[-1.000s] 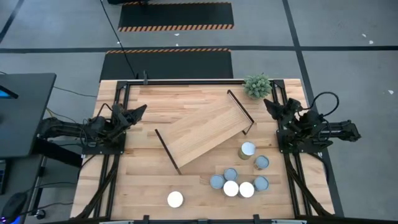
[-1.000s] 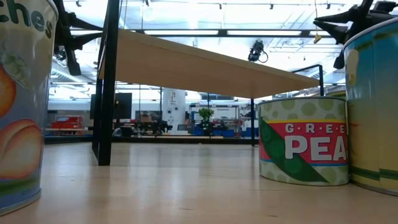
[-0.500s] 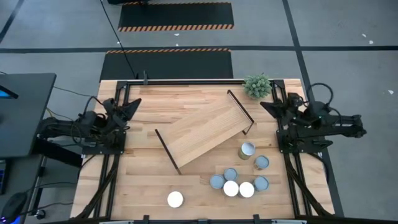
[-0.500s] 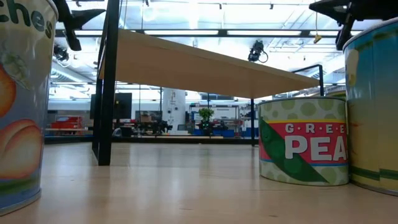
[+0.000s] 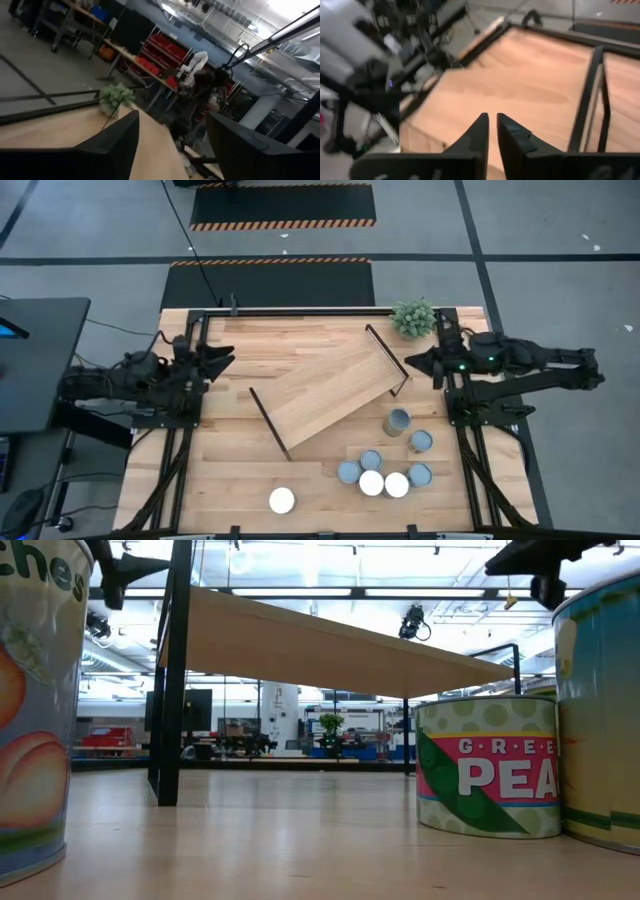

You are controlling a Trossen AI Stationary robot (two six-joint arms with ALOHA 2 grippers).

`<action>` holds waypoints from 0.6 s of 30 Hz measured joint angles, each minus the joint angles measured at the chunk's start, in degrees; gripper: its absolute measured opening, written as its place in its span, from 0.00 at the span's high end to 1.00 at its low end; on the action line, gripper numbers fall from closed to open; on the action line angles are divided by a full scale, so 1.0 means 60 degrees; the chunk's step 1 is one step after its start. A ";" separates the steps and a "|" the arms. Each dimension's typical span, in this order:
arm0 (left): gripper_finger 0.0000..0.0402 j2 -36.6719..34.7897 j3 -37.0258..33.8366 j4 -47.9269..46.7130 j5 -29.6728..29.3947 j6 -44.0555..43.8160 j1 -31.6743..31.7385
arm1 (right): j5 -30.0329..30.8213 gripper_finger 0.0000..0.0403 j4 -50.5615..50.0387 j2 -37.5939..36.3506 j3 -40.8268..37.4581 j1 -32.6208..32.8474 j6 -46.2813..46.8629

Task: Pick and place cans onto a shelf
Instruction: Put the big canned oranges on the shelf

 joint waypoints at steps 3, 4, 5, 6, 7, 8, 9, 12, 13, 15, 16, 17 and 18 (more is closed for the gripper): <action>0.36 0.0382 0.0468 -0.0194 0.0075 0.0345 0.0000 | -0.0535 0.80 -0.0100 0.0761 0.0344 0.0005 -0.0379; 0.35 0.0559 0.0663 -0.0460 0.0102 0.0386 0.0000 | -0.0639 0.77 -0.0192 0.0994 0.0470 0.0004 -0.0522; 0.34 0.0766 0.0876 -0.0674 0.0173 0.0400 -0.0004 | -0.0729 0.74 -0.0315 0.1233 0.0620 0.0004 -0.0706; 0.34 0.0971 0.1099 -0.0921 0.0288 0.0411 -0.0004 | -0.0773 0.71 -0.0457 0.1480 0.0781 0.0004 -0.0897; 0.34 0.1174 0.1308 -0.1177 0.0426 0.0412 -0.0004 | -0.0842 0.68 -0.0622 0.1709 0.0951 0.0004 -0.1088; 0.34 0.1398 0.1520 -0.1409 0.0607 0.0414 -0.0004 | -0.0940 0.64 -0.0829 0.1919 0.1144 0.0004 -0.1284; 0.34 0.1637 0.1731 -0.1594 0.0788 0.0413 -0.0004 | -0.0989 0.62 -0.1022 0.2139 0.1345 0.0004 -0.1483; 0.35 0.2254 0.2253 -0.2155 0.1145 0.0357 -0.0008 | -0.1219 0.55 -0.1618 0.2727 0.1877 0.0038 -0.1950; 0.35 0.2447 0.2441 -0.2254 0.1219 0.0352 -0.0011 | -0.1265 0.53 -0.1839 0.2902 0.2061 0.0088 -0.2082; 0.35 0.2750 0.2767 -0.2568 0.1252 0.0356 -0.0009 | -0.1273 0.50 -0.2297 0.3244 0.2449 0.0264 -0.2345; 0.35 0.2900 0.2931 -0.2739 0.1252 0.0352 -0.0008 | -0.1270 0.49 -0.2610 0.3411 0.2642 0.0374 -0.2505; 0.35 0.3015 0.3086 -0.2843 0.1252 0.0357 -0.0007 | -0.1243 0.49 -0.2933 0.3593 0.2838 0.0481 -0.2679; 0.35 0.3107 0.3221 -0.2938 0.1252 0.0389 -0.0007 | -0.1186 0.48 -0.3198 0.3774 0.3026 0.0604 -0.2838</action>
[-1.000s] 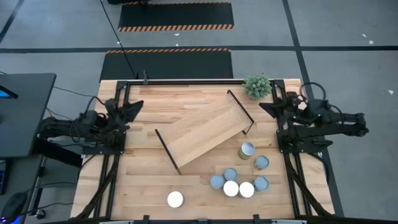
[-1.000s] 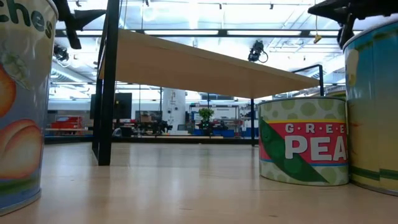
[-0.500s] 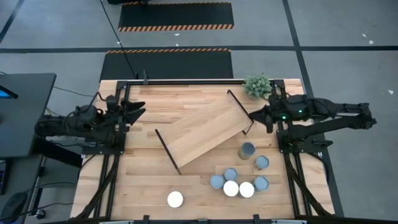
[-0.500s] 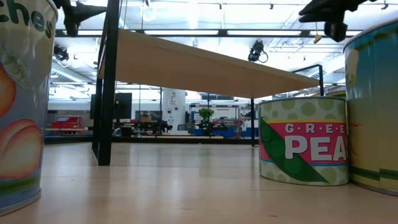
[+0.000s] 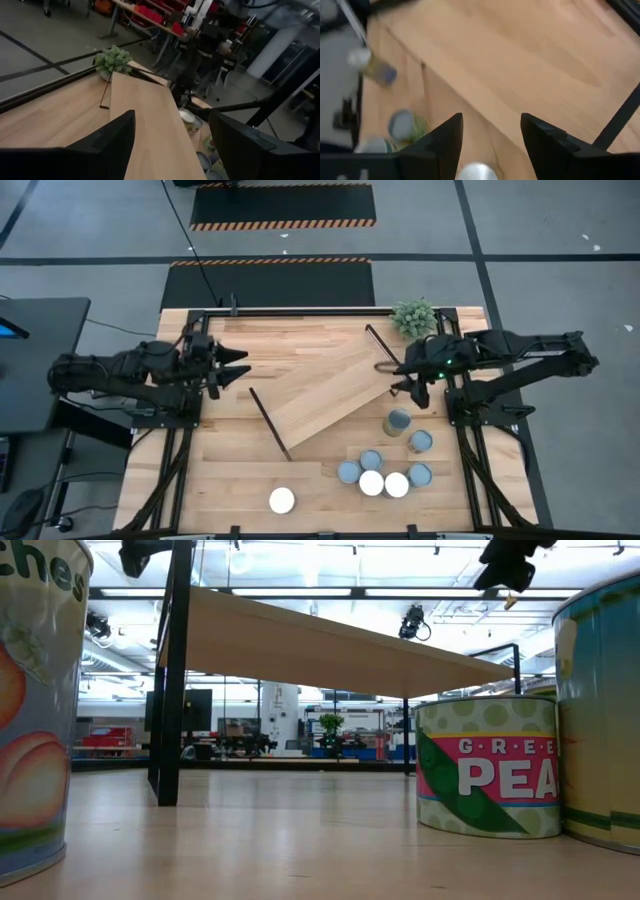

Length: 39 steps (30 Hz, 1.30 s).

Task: Pick and place cans onto a shelf
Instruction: Put the big canned oranges on the shelf

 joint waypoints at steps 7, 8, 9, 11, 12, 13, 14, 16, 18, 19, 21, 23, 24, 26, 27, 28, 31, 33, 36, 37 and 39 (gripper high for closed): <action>0.36 0.0319 0.0555 -0.0210 -0.0016 0.0032 0.0000 | 0.0248 0.48 -0.1249 0.0900 0.0611 0.0862 -0.0407; 0.36 0.0314 0.0569 -0.0196 -0.0018 0.0033 0.0000 | 0.0256 0.48 -0.1321 0.0981 0.0611 0.0974 -0.0380; 0.36 0.0305 0.0569 -0.0210 -0.0020 0.0032 0.0000 | 0.0289 0.48 -0.1399 0.1063 0.0615 0.1085 -0.0361; 0.36 0.0306 0.0568 -0.0217 -0.0031 0.0044 0.0000 | 0.0362 0.48 -0.1790 0.1237 0.0622 0.1285 -0.0268; 0.36 0.0309 0.0567 -0.0223 -0.0036 0.0050 0.0000 | 0.0400 0.48 -0.2011 0.1324 0.0622 0.1382 -0.0139; 0.36 0.0309 0.0567 -0.0230 -0.0035 0.0050 0.0000 | 0.0417 0.47 -0.2205 0.1406 0.0622 0.1472 -0.0028; 0.36 0.0309 0.0567 -0.0230 -0.0036 0.0050 0.0000 | 0.0419 0.47 -0.2423 0.1472 0.0622 0.1567 0.0094; 0.36 0.0327 0.0567 -0.0274 -0.0040 0.0050 0.0007 | 0.0419 0.46 -0.2675 0.1551 0.0557 0.1758 0.0290; 0.36 0.0333 0.0567 -0.0340 -0.0041 0.0147 0.0007 | 0.0403 0.44 -0.2673 0.1556 0.0406 0.1943 0.0432; 0.36 0.0334 0.0567 -0.0333 -0.0042 0.0191 0.0007 | 0.0327 0.43 -0.2668 0.1556 0.0349 0.2022 0.0446; 0.36 0.0327 0.0567 -0.0324 -0.0044 0.0196 0.0007 | 0.0241 0.40 -0.2622 0.1553 0.0233 0.2182 0.0450; 0.36 0.0328 0.0567 -0.0325 -0.0044 0.0196 0.0007 | 0.0172 0.36 -0.2640 0.1553 0.0088 0.2294 0.0455; 0.36 0.0330 0.0567 -0.0332 -0.0044 0.0196 0.0007 | 0.0144 0.33 -0.2637 0.1553 -0.0001 0.2330 0.0486; 0.36 0.0327 0.0567 -0.0325 -0.0044 0.0192 0.0004 | -0.0080 0.28 -0.2629 0.1553 -0.0236 0.2347 0.0645; 0.36 0.0327 0.0567 -0.0328 -0.0044 0.0192 0.0004 | -0.0231 0.25 -0.2629 0.1553 -0.0373 0.2347 0.0715; 0.36 0.0327 0.0567 -0.0328 -0.0044 0.0192 0.0004 | -0.0373 0.22 -0.2614 0.1560 -0.0514 0.2347 0.0738; 0.36 0.0327 0.0567 -0.0328 -0.0044 0.0189 0.0004 | -0.0614 0.14 -0.2600 0.1567 -0.1010 0.2358 0.0815; 0.36 0.0334 0.0567 -0.0332 -0.0044 0.0155 0.0004 | -0.0611 0.10 -0.2654 0.1572 -0.1315 0.2358 0.0943; 0.36 0.0334 0.0567 -0.0339 -0.0044 0.0026 0.0004 | -0.0545 0.06 -0.2541 0.1571 -0.1754 0.2358 0.0943; 0.36 0.0334 0.0567 -0.0343 -0.0040 0.0010 0.0004 | -0.0451 0.05 -0.2477 0.1571 -0.1898 0.2358 0.0939; 0.36 0.0334 0.0567 -0.0348 -0.0042 -0.0015 0.0004 | -0.0233 0.04 -0.2286 0.1570 -0.2191 0.2357 0.0935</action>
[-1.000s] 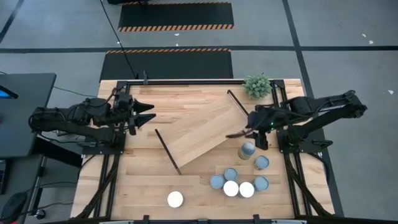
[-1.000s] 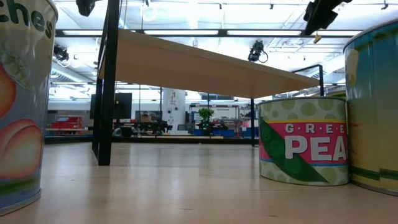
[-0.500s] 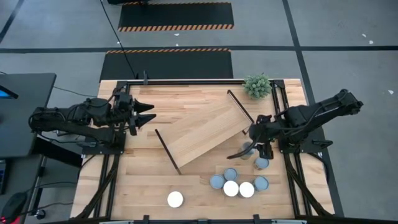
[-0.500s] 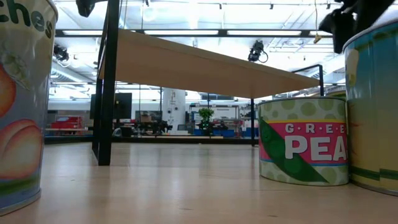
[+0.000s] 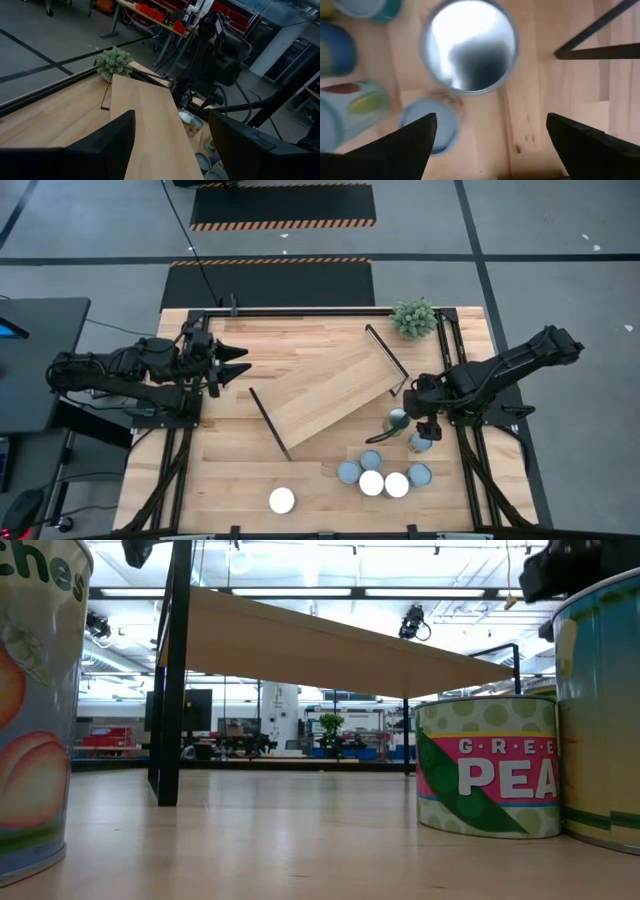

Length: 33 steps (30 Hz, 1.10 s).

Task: Pick and place cans onto a shelf
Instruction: Put the big canned oranges on the shelf

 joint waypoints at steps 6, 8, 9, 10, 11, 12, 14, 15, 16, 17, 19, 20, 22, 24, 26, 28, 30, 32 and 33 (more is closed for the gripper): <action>0.36 0.0000 0.0000 -0.0006 0.0004 -0.0047 0.0000 | 0.0077 0.06 0.1642 0.0005 -0.0897 0.0122 -0.0040; 0.36 0.0000 0.0000 -0.0003 0.0033 -0.0051 0.0000 | 0.0410 0.06 0.1977 0.0015 -0.1057 0.0227 -0.0019; 0.36 0.0000 0.0000 -0.0006 0.0031 -0.0051 0.0000 | 0.0647 0.06 0.2063 0.0053 -0.1093 0.0278 0.0011; 0.36 0.0000 0.0000 -0.0006 0.0032 -0.0051 -0.0001 | 0.0855 0.06 0.2135 0.0096 -0.1103 0.0300 0.0014; 0.36 0.0000 -0.0004 -0.0006 0.0035 -0.0051 -0.0004 | 0.1012 0.06 0.2231 0.0147 -0.1107 0.0334 -0.0019; 0.36 0.0000 -0.0004 -0.0005 0.0035 -0.0051 -0.0004 | 0.1074 0.06 0.2373 0.0200 -0.1107 0.0350 -0.0093; 0.36 0.0000 -0.0004 -0.0006 0.0035 -0.0044 -0.0004 | 0.1059 0.06 0.2769 0.0375 -0.1107 0.0360 -0.0314; 0.36 0.0000 -0.0004 -0.0009 0.0035 -0.0044 -0.0004 | 0.1011 0.06 0.2899 0.0486 -0.1107 0.0362 -0.0383; 0.36 0.0000 -0.0004 -0.0006 0.0035 -0.0041 -0.0004 | 0.0988 0.06 0.3006 0.0614 -0.1107 0.0362 -0.0428; 0.36 0.0000 -0.0004 -0.0008 0.0035 -0.0042 -0.0004 | 0.0981 0.06 0.3119 0.0749 -0.1107 0.0358 -0.0444; 0.36 0.0000 -0.0004 -0.0013 0.0035 -0.0041 -0.0004 | 0.1049 0.06 0.3362 0.1044 -0.1107 0.0358 -0.0448; 0.36 0.0000 -0.0004 -0.0011 0.0035 -0.0040 -0.0004 | 0.1096 0.06 0.3463 0.1200 -0.1107 0.0358 -0.0430; 0.36 0.0000 -0.0004 -0.0013 0.0035 -0.0044 -0.0004 | 0.1151 0.06 0.3738 0.1489 -0.1107 0.0358 -0.0255; 0.36 0.0000 -0.0007 -0.0009 0.0035 -0.0044 -0.0004 | 0.1151 0.07 0.3868 0.1722 -0.1107 0.0358 -0.0090; 0.36 0.0000 -0.0007 -0.0013 0.0035 -0.0044 -0.0004 | 0.1144 0.10 0.3906 0.1880 -0.1107 0.0358 0.0091; 0.36 0.0000 -0.0007 -0.0013 0.0036 -0.0040 -0.0004 | 0.1049 0.14 0.3906 0.1933 -0.1104 0.0362 0.0249; 0.36 0.0000 -0.0007 -0.0014 0.0035 -0.0039 -0.0004 | 0.1027 0.20 0.3926 0.1939 -0.1090 0.0362 0.0276; 0.36 0.0000 -0.0007 -0.0017 0.0035 -0.0037 -0.0004 | 0.1004 0.25 0.3921 0.1917 -0.1089 0.0358 0.0273; 0.36 0.0000 -0.0007 -0.0024 0.0035 -0.0037 -0.0004 | 0.0973 0.26 0.3909 0.1882 -0.1090 0.0354 0.0269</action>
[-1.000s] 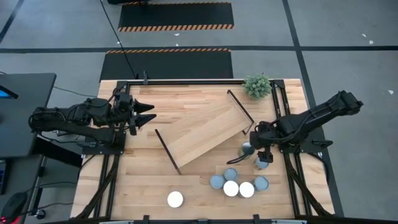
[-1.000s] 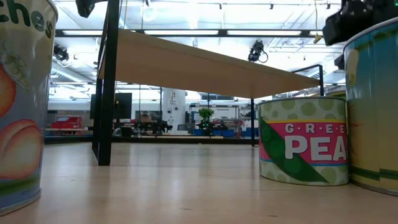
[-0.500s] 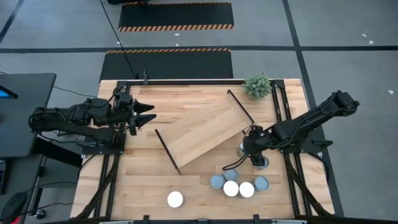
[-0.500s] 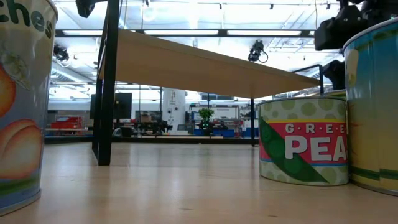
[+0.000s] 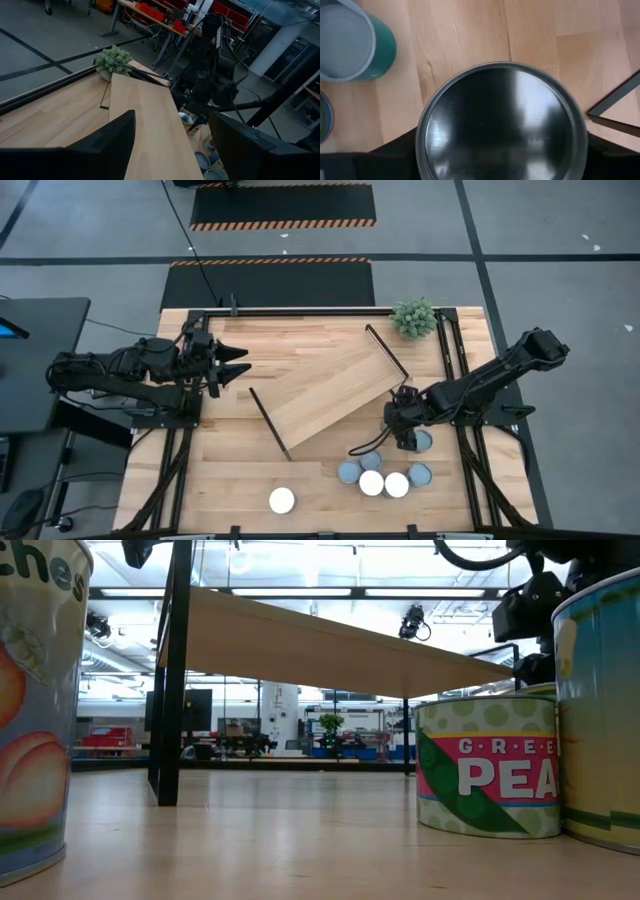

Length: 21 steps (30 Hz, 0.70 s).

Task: Pick and place cans onto a shelf
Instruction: Put the big canned oranges on the shelf

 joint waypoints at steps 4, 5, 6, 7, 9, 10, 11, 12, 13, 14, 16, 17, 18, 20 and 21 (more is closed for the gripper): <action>0.36 0.0000 0.0000 -0.0035 0.0001 0.0000 0.0000 | -0.0118 0.26 -0.0343 -0.0293 0.0311 0.0001 -0.0151; 0.36 0.0000 0.0000 -0.0037 0.0001 0.0000 0.0000 | -0.0113 0.26 -0.0533 -0.0372 0.0512 -0.0016 -0.0241; 0.36 0.0000 0.0000 -0.0036 0.0000 0.0000 0.0000 | -0.0115 0.26 -0.0814 -0.0426 0.0749 -0.0038 -0.0331; 0.36 0.0000 0.0000 -0.0036 0.0000 0.0000 0.0004 | -0.0151 0.26 -0.1086 -0.0468 0.1005 -0.0075 -0.0447; 0.36 0.0029 0.0000 -0.0033 -0.0070 0.0000 0.0004 | -0.0476 0.26 -0.1417 -0.0520 0.1591 -0.0201 -0.0825; 0.36 0.0036 0.0000 -0.0038 -0.0147 0.0000 0.0004 | -0.0691 0.26 -0.1509 -0.0526 0.1891 -0.0285 -0.1021; 0.36 0.0036 -0.0001 -0.0044 -0.0203 0.0004 0.0004 | -0.0906 0.26 -0.1638 -0.0526 0.2169 -0.0366 -0.1190; 0.36 0.0036 -0.0004 -0.0042 -0.0267 0.0007 0.0004 | -0.1074 0.26 -0.1784 -0.0512 0.2429 -0.0438 -0.1338; 0.36 0.0033 -0.0004 -0.0030 -0.0348 0.0007 0.0004 | -0.1203 0.26 -0.1896 -0.0498 0.2662 -0.0504 -0.1473; 0.36 0.0033 -0.0004 -0.0033 -0.0441 0.0007 0.0004 | -0.1301 0.26 -0.1967 -0.0494 0.2885 -0.0563 -0.1566; 0.36 0.0036 -0.0004 -0.0040 -0.0514 0.0007 0.0004 | -0.1419 0.26 -0.2152 -0.0497 0.3317 -0.0663 -0.1705; 0.36 0.0034 -0.0004 -0.0036 -0.0527 0.0007 0.0004 | -0.1479 0.25 -0.2309 -0.0497 0.3508 -0.0700 -0.1779; 0.36 0.0033 -0.0004 -0.0036 -0.0528 0.0007 0.0004 | -0.1504 0.25 -0.2501 -0.0495 0.3688 -0.0716 -0.1817; 0.36 0.0034 -0.0004 -0.0040 -0.0531 0.0007 0.0004 | -0.1549 0.25 -0.2845 -0.0495 0.4028 -0.0751 -0.1937; 0.36 0.0036 -0.0004 -0.0044 -0.0528 0.0007 0.0004 | -0.1587 0.25 -0.2982 -0.0497 0.4171 -0.0773 -0.2022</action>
